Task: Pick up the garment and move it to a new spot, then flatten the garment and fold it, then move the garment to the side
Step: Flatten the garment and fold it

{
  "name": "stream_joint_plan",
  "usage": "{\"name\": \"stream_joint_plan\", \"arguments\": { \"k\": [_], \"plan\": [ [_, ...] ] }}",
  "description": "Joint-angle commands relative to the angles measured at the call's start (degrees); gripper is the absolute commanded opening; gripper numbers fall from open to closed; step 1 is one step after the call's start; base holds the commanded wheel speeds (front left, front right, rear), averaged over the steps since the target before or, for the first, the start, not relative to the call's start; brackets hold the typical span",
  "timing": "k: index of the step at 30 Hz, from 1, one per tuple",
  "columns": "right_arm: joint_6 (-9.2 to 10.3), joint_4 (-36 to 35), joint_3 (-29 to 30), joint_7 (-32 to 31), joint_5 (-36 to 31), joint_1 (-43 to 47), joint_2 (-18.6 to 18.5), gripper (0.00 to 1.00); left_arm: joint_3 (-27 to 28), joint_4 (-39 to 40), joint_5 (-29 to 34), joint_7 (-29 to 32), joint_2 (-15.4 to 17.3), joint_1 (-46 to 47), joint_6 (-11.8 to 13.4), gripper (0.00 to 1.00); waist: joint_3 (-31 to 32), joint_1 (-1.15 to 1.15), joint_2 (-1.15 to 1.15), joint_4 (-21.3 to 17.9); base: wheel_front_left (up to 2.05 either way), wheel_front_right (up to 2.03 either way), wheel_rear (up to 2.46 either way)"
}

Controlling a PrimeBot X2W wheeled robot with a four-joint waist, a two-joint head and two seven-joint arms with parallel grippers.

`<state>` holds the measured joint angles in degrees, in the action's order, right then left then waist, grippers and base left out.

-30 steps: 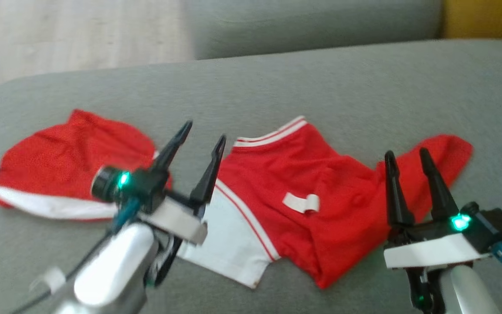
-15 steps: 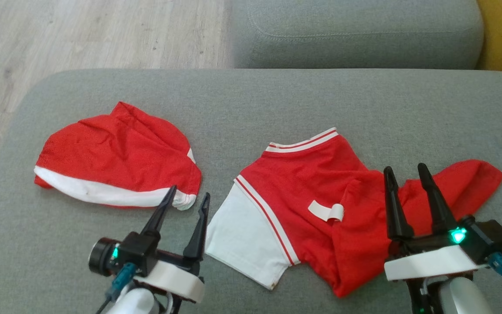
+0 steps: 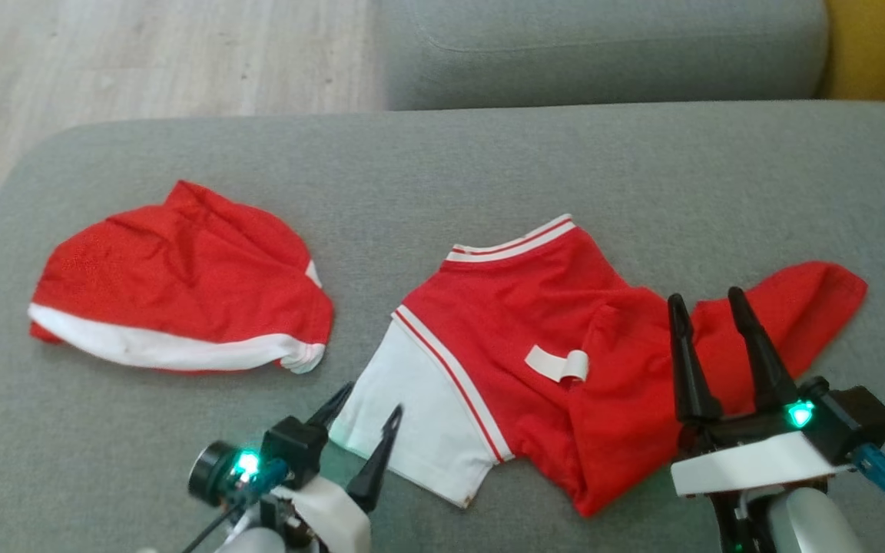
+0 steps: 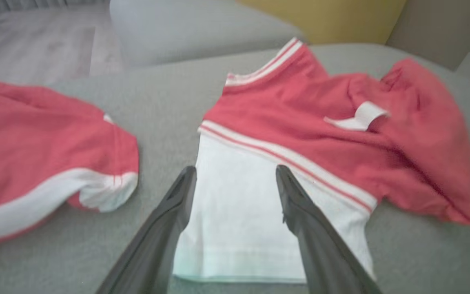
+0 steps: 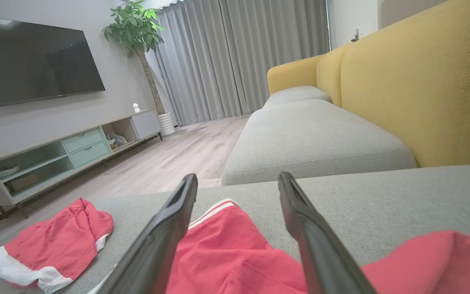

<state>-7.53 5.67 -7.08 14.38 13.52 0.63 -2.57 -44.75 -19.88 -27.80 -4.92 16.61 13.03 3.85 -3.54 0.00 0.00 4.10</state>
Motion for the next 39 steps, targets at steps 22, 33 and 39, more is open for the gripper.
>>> {"name": "stream_joint_plan", "arguments": {
  "k": [22,33,39],
  "plan": [
    [0.04,-2.0,-1.8,0.6,0.4,-3.7,-0.3,1.0,0.0,-1.6,-6.6,17.6,0.8,3.3,-1.6,0.0,-2.3,0.0,0.0,-5.2,0.0,0.0,0.0],
    [0.04,-1.3,-1.1,0.6,0.9,-3.9,-0.3,1.0,4.5,19.6,-17.9,12.6,-0.5,8.0,-10.3,0.0,-0.5,0.0,0.0,-7.7,0.0,0.0,0.0],
    [0.04,-1.3,-1.6,0.6,1.2,-4.2,-0.3,1.0,12.7,25.4,-26.8,11.0,-4.3,13.5,-9.3,0.0,-0.6,0.0,0.0,-10.2,0.0,0.0,0.0]
  ]
}}
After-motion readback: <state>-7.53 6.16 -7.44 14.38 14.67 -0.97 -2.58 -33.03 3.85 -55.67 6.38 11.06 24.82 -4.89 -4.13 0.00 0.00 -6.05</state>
